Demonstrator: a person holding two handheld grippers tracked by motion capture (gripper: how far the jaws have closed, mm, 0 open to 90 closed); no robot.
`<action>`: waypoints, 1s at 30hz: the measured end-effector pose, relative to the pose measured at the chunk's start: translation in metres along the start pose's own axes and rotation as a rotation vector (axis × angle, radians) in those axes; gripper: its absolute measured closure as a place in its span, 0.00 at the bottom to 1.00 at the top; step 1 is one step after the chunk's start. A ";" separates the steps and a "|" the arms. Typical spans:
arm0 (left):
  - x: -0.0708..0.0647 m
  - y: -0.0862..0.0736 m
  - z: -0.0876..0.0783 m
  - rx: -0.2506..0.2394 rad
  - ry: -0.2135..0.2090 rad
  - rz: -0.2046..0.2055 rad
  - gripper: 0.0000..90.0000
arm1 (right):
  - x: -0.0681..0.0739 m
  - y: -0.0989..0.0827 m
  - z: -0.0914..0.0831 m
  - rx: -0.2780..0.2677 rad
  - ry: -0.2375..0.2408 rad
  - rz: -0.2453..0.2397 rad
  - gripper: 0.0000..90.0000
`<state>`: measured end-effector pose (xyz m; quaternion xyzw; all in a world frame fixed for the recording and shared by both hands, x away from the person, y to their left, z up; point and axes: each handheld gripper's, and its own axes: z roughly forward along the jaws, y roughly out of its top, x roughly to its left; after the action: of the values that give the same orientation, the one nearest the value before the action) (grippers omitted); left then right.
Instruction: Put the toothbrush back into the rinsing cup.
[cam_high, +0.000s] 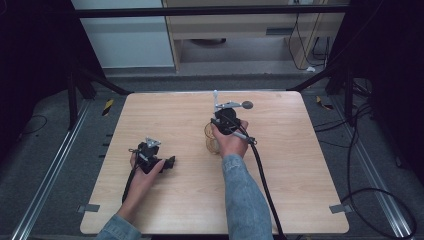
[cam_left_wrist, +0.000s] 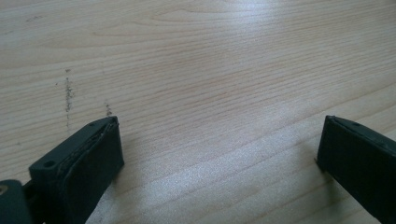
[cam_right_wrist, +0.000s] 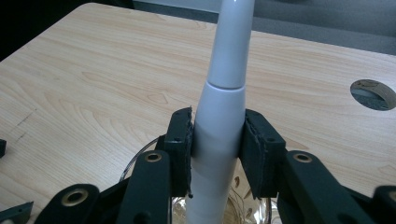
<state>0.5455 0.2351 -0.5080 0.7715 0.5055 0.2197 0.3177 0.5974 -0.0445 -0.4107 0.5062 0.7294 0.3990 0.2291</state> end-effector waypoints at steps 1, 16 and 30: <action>0.000 0.000 0.000 0.000 0.000 0.000 0.00 | 0.000 0.000 0.000 0.000 0.000 0.001 0.73; 0.000 0.000 0.000 0.000 -0.002 0.002 0.00 | 0.002 0.001 -0.001 0.003 0.009 -0.002 0.72; 0.000 0.001 0.001 0.001 -0.005 0.006 0.00 | 0.005 0.002 -0.012 0.001 0.024 -0.030 0.71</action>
<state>0.5465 0.2345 -0.5079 0.7737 0.5025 0.2184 0.3182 0.5875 -0.0436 -0.4015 0.4905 0.7398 0.4011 0.2262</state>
